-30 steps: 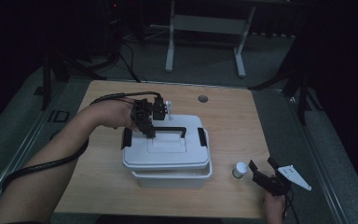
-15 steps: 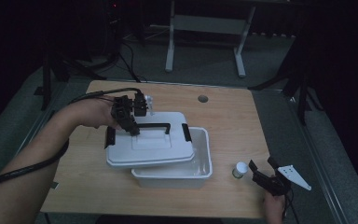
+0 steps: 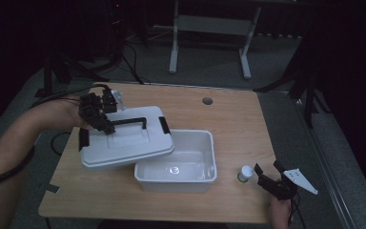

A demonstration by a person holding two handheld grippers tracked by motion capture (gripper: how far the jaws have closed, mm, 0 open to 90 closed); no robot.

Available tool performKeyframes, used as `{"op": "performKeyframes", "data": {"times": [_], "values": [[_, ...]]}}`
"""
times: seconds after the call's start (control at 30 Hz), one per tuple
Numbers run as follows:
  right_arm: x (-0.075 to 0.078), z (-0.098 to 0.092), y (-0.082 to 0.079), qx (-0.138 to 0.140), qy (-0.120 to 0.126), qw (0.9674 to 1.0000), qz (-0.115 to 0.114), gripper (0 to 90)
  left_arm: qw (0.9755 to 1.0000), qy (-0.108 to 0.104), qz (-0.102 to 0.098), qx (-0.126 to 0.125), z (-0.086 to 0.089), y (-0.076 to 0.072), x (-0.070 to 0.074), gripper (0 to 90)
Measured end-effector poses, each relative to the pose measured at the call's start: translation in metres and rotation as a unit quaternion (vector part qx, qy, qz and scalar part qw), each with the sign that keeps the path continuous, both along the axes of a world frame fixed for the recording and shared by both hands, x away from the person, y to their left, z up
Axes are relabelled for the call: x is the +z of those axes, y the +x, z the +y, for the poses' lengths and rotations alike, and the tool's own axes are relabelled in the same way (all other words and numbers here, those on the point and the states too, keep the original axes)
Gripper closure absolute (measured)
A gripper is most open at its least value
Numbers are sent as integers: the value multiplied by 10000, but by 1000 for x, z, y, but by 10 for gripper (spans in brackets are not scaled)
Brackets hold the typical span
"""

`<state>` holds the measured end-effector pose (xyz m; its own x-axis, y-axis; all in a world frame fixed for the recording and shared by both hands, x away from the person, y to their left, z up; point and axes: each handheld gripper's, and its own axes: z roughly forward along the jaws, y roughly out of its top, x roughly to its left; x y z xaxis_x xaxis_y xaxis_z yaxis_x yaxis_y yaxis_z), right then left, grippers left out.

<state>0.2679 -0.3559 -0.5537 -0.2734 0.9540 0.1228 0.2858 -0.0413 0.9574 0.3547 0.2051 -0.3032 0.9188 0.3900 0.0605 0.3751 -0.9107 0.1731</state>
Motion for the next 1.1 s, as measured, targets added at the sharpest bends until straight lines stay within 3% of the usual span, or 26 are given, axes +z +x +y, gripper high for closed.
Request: {"op": "performKeyframes", "data": {"times": [0.17,0.33,0.77,0.9,1.1], "values": [[0,0,0,-7,-20,10000,6,136,9994,-17,-50,346,29,-3,2,832],[0,1,0,-6,-38,10000,16,136,9977,-193,-94,642,55,-6,0,832],[0,1,1,-9,-67,10000,18,136,9931,-248,-43,1149,98,-12,-16,832],[0,1,1,-13,-62,10000,32,136,9914,-247,-10,1285,109,-14,-25,832],[0,2,1,-17,-68,10000,39,136,9891,-319,109,1430,122,-11,-51,832]]}}
